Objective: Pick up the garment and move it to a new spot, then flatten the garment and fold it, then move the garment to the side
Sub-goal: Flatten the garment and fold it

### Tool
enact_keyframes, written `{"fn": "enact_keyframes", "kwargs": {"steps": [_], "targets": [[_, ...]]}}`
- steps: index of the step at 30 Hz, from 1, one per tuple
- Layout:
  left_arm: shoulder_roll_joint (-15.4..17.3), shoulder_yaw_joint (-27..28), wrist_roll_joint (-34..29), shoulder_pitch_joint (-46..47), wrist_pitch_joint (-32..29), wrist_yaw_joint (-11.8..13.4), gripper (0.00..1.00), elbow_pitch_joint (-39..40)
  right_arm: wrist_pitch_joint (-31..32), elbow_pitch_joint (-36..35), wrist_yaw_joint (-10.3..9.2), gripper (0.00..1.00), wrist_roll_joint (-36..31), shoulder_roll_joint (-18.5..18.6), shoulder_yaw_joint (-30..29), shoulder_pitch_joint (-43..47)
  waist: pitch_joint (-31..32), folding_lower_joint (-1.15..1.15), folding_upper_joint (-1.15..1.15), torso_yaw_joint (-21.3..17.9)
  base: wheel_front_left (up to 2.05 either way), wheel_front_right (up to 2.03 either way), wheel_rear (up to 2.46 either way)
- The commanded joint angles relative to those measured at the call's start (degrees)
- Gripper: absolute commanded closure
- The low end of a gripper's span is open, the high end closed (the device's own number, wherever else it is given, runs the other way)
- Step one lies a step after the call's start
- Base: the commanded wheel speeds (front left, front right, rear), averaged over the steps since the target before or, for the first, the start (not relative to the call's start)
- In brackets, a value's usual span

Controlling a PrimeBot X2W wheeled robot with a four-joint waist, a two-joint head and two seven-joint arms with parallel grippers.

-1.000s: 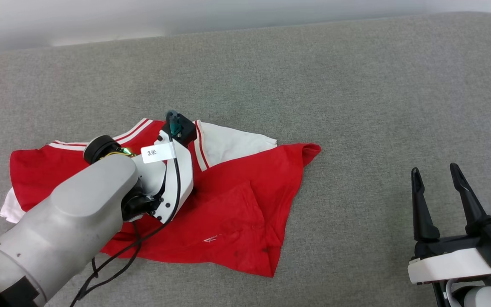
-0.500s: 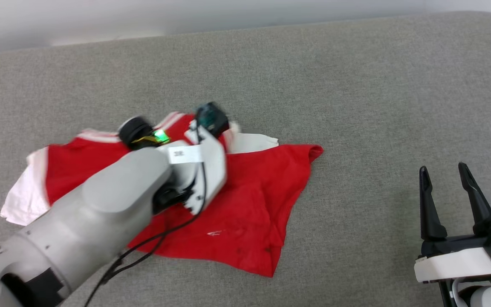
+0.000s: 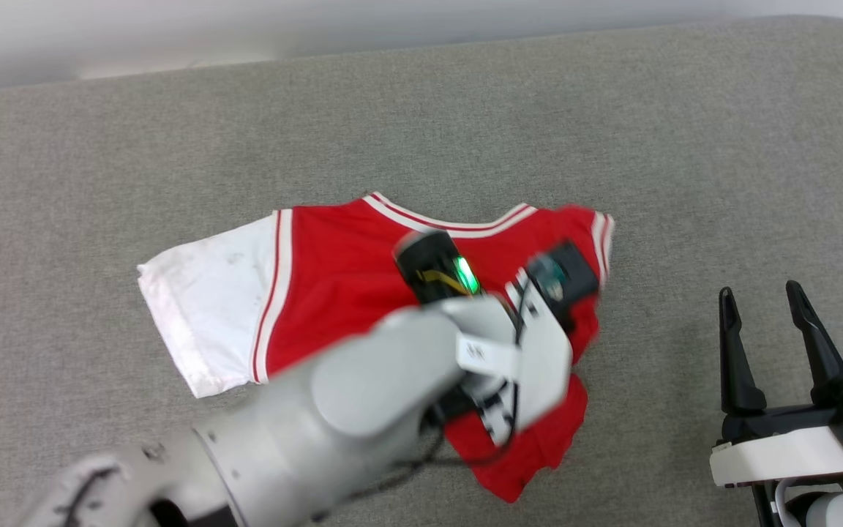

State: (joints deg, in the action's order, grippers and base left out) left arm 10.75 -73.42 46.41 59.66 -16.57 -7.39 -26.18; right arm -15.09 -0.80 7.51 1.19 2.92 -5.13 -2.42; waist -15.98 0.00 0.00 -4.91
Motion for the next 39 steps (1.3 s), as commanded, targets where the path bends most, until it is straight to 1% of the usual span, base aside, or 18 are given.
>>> {"fn": "enact_keyframes", "kwargs": {"steps": [1, 3, 6, 9, 10, 11, 16, 19, 22, 25, 30, 32, 34, 38, 39], "targets": [[-1.60, 0.05, -1.02, -2.86, -1.20, 0.01, 1.00, -0.38, -0.11, 0.08, -0.04, 0.00, 0.35, -0.08, 0.16, -0.30, -0.25, 0.00, 0.00, -0.30, 0.00, 0.00, 0.00], [-3.04, 0.07, -2.14, -5.96, -3.38, 0.01, 1.00, -0.57, -0.11, 0.22, -0.04, 0.00, 0.37, -0.08, 0.40, -0.48, -0.33, 0.00, 0.00, -0.60, 0.00, 0.00, 0.00], [-4.11, 0.08, -3.59, -9.56, -5.48, 0.01, 1.00, -0.79, -0.11, 0.35, -0.04, 0.00, 0.47, -0.08, 0.56, -0.79, -0.33, 0.00, 0.00, -0.86, 0.00, 0.00, 0.00], [-4.56, 0.09, -4.26, -10.75, -5.23, 0.01, 1.00, -1.86, -0.11, 0.53, -0.04, 0.00, 0.31, -0.08, 0.47, -0.73, 0.00, 0.00, 0.00, -0.71, 0.00, 0.00, 0.00], [-4.62, 0.06, -5.09, -10.80, -4.47, 0.01, 0.86, -2.27, -0.11, 0.59, -0.04, 0.00, 0.20, -0.08, 0.40, -0.61, 0.25, 0.00, 0.00, -0.57, 0.00, 0.00, 0.00], [-4.73, 0.08, -5.18, -10.56, -3.19, 0.01, 0.00, -2.85, -0.11, 0.56, -0.04, 0.00, 0.09, -0.08, 0.34, -0.43, 0.46, 0.00, 0.00, -0.39, 0.00, 0.00, 0.00], [-5.49, 0.40, -4.18, -7.16, 6.28, 0.01, 0.00, -3.80, -0.11, 0.60, -0.04, 0.00, -0.30, -0.08, -0.24, 1.21, 2.26, 0.00, 0.00, 1.09, 0.00, 0.00, 0.00], [-4.72, 2.06, -3.48, -4.49, 12.16, 0.01, 0.00, -4.71, -0.11, 0.55, -0.04, 0.00, -0.50, -0.08, -0.46, 1.83, 3.51, 0.00, 0.00, 2.02, 0.00, 0.00, 0.00], [-2.19, 5.00, -2.84, -2.65, 15.68, 0.26, 0.00, -5.59, -0.11, 0.43, -0.04, 0.00, -0.56, -0.08, -0.46, 2.75, 4.62, 0.00, 0.00, 2.80, 0.00, 0.00, 0.00], [1.92, 7.43, -2.33, -1.00, 16.77, 1.16, 0.00, -6.20, -0.11, 0.25, -0.04, 0.00, -0.51, -0.08, -0.53, 3.22, 5.40, 0.00, 0.00, 3.41, 0.00, 0.00, 0.00], [10.48, 11.14, 0.06, 1.07, 14.14, 1.57, 0.00, -7.31, -0.11, -0.13, -0.04, 0.00, -0.56, -0.08, -0.40, 3.73, 5.72, 0.00, 0.00, 4.14, 0.00, 0.00, 0.00], [14.18, 11.89, 0.76, 2.33, 11.39, 1.61, 0.00, -8.41, -0.11, -0.23, -0.04, 0.00, -0.66, -0.07, -0.29, 3.51, 5.28, 0.00, 0.00, 4.16, 0.00, 0.00, 0.00], [17.12, 12.13, 1.57, 3.19, 7.98, 1.47, 0.00, -9.74, -0.11, -0.46, -0.04, 0.00, -0.64, -0.08, -0.07, 2.84, 4.59, 0.00, 0.00, 3.98, 0.00, 0.00, 0.00], [20.45, 12.38, 5.26, 3.47, 0.25, 0.87, 0.00, -11.73, -0.11, -0.62, -0.04, 0.00, -0.89, -0.07, 0.08, 2.10, 3.13, 0.00, 0.00, 3.45, 0.00, 0.00, 0.00], [20.45, 12.38, 5.26, 3.47, 0.25, 0.87, 0.00, -11.73, -0.11, -0.62, -0.04, 0.00, -0.89, -0.07, 0.08, 2.10, 3.13, 0.00, 0.00, 3.45, 0.00, 0.00, 0.00]]}}
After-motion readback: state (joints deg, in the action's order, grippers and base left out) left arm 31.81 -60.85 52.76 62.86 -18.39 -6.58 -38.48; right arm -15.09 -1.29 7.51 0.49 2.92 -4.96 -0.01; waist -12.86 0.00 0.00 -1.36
